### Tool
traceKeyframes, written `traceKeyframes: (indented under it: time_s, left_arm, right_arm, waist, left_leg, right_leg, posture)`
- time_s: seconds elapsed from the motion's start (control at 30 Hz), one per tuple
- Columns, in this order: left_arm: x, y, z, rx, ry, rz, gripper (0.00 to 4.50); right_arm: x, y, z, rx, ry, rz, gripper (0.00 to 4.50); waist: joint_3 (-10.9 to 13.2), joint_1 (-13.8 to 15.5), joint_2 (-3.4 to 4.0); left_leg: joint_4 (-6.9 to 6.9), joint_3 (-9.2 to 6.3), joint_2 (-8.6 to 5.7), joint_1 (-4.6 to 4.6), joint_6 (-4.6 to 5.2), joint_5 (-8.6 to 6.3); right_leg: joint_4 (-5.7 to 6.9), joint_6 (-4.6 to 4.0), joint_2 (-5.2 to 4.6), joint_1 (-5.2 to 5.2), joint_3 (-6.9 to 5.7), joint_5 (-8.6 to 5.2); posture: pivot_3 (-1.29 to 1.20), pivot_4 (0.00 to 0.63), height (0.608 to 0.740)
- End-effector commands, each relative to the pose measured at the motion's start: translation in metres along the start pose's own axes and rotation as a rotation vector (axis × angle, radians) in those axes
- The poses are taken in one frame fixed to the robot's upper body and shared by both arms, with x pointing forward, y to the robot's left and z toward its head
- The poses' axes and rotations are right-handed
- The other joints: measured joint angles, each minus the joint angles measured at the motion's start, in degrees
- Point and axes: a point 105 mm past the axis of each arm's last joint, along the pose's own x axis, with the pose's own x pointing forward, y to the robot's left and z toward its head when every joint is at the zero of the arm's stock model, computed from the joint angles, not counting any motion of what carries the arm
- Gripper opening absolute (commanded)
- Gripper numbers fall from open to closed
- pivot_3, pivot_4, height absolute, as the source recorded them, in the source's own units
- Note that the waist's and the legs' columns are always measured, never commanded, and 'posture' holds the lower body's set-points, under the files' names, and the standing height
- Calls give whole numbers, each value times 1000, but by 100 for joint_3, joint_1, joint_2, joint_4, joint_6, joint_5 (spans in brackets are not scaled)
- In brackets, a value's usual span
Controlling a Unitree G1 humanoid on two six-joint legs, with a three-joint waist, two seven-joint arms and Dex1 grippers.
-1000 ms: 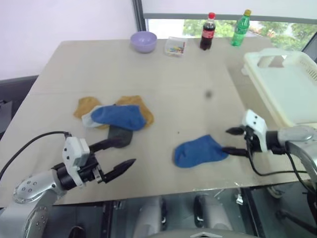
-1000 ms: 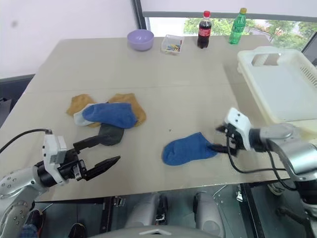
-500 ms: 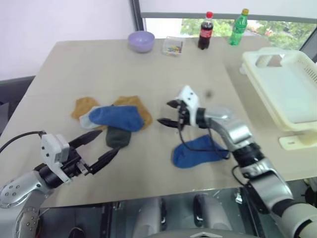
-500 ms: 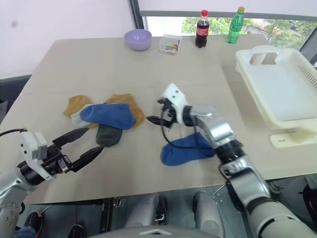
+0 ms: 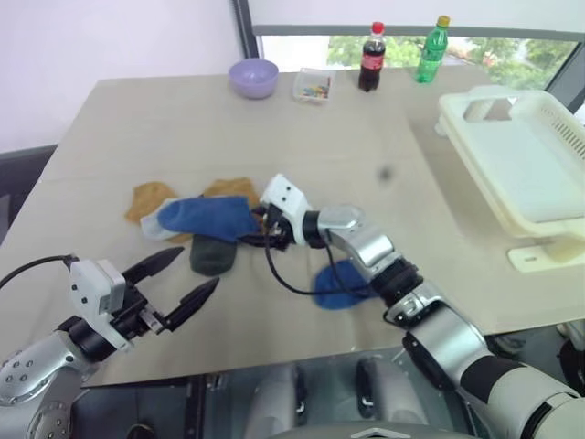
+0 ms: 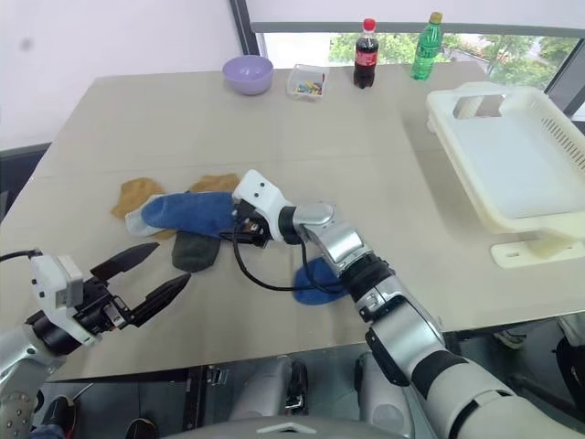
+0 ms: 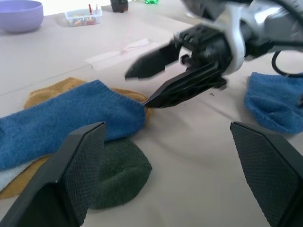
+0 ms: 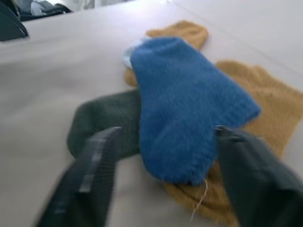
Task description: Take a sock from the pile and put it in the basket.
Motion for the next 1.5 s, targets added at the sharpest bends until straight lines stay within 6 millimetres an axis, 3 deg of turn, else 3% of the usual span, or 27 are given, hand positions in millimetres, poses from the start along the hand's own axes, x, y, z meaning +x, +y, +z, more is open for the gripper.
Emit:
traceKeyframes:
  time_s: [0.03, 0.1, 0.17, 0.4, 0.5, 0.6, 0.93, 1.17, 1.43, 1.5]
  left_arm:
    - [-2, 0, 11, 48, -22, 6, 4500]
    - [-2, 1, 11, 49, -20, 4, 4500]
    - [-1, 1, 11, 50, -19, 1, 4500]
    - [1, 1, 11, 51, -20, -5, 4500]
    - [0, 1, 11, 50, -18, -6, 4500]
    - [1, 1, 10, 49, -18, -8, 4500]
    - [1, 3, 9, 42, -7, 0, 4500]
    - [-5, 9, -7, 46, 84, 46, 4500]
    - [-7, 19, -9, 77, 99, 103, 4500]
    - [-8, 21, -9, 89, 101, 114, 4500]
  right_arm:
    - [5, -3, 13, -34, -26, -16, 1711]
    - [6, -3, 9, -33, -8, -11, 701]
    - [8, -4, 4, -29, 14, -22, 43]
    - [6, -7, 8, -25, -1, -25, 43]
    - [2, -11, 10, -43, -3, -38, 833]
    - [2, -12, 6, -58, 10, -47, 2152]
    - [10, -3, 0, -49, 25, -19, 2152]
    - [10, 1, -4, -43, 41, -1, 2152]
    - [12, 5, 0, -41, 22, 15, 2152]
    - [12, 5, 0, -41, 20, 16, 1296]
  waist:
    - [0, -1, 0]
    - [0, 1, 0]
    - [0, 3, 0]
    - [0, -1, 1]
    - [0, -1, 1]
    - [1, -2, 1]
    - [1, -2, 1]
    - [1, -4, 2]
    - [1, -2, 2]
    - [1, -3, 2]
  left_leg:
    - [0, 0, 0, 0, 1, 0]
    - [0, 0, 0, 0, 1, 0]
    - [0, 0, 0, 0, 1, 0]
    - [-1, -1, 0, 0, 0, 0]
    - [-1, -1, 0, 0, 0, 0]
    - [-1, -1, 0, 0, 0, 0]
    - [-3, -1, 0, 0, 0, 0]
    - [-4, -1, 0, 0, -2, -2]
    - [-6, -2, 0, 0, -7, -4]
    - [-7, -2, 0, 0, -7, -4]
  right_leg:
    - [1, -5, 0, 0, 0, -3]
    - [2, -8, -1, -1, 1, -5]
    - [2, -9, -2, -2, 1, -5]
    - [3, -9, -3, -2, 1, -5]
    - [3, -9, -3, -2, 1, -5]
    - [3, -10, -4, -3, 1, -5]
    - [3, -10, -5, -3, 1, -6]
    - [3, -11, -6, -4, 1, -6]
    - [3, -12, -8, -5, 0, -6]
    - [3, -11, -8, -5, 0, -6]
  posture:
    - [0, 150, 733]
    - [0, 150, 733]
    - [0, 150, 733]
    - [0, 150, 733]
    - [0, 150, 733]
    - [0, 150, 733]
    - [0, 150, 733]
    - [0, 150, 733]
    - [0, 150, 733]
    - [0, 150, 733]
